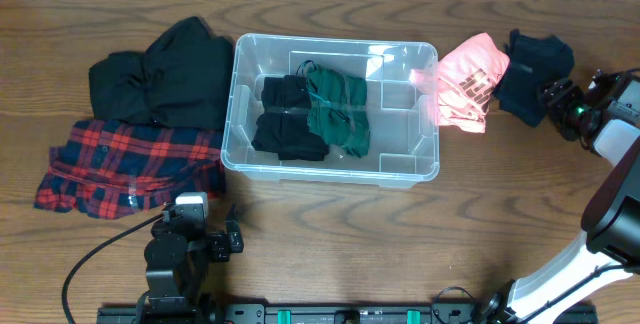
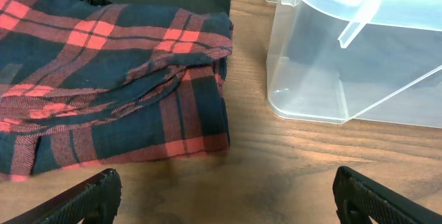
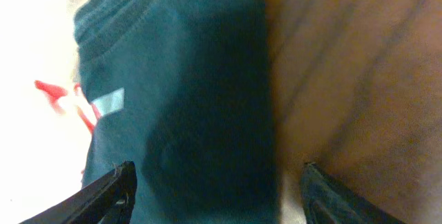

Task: Pack container
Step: 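Grasp the dark navy garment at the back right with the right gripper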

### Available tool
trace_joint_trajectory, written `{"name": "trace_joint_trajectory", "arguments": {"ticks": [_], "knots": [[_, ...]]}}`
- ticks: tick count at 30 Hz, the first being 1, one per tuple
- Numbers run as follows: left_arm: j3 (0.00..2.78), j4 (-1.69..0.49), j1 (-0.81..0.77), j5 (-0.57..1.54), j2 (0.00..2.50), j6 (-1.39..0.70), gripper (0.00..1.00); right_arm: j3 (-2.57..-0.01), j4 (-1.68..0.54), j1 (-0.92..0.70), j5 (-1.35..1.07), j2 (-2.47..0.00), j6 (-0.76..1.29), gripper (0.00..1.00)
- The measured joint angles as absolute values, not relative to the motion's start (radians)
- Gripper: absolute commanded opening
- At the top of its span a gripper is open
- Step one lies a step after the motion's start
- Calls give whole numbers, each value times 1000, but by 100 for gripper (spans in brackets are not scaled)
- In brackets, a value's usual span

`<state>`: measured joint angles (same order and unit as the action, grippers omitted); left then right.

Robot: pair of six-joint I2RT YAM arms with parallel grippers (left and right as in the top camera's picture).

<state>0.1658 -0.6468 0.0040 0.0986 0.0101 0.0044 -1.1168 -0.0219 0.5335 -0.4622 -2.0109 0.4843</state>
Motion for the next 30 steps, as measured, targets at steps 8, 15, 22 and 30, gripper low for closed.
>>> {"name": "trace_joint_trajectory", "arguments": {"ticks": [8, 15, 22, 30], "knots": [[166, -647, 4, 99, 10, 5, 98, -1124, 9, 510, -475, -2054, 540, 23], [166, -647, 4, 99, 10, 5, 98, -1140, -138, 508, -466, -2023, 551, 1], [166, -647, 4, 99, 10, 4, 98, -1110, -367, 505, -464, -1752, 514, 1], [166, -647, 4, 98, 10, 5, 98, -1115, -537, 371, -553, -1217, 448, 1]]}}
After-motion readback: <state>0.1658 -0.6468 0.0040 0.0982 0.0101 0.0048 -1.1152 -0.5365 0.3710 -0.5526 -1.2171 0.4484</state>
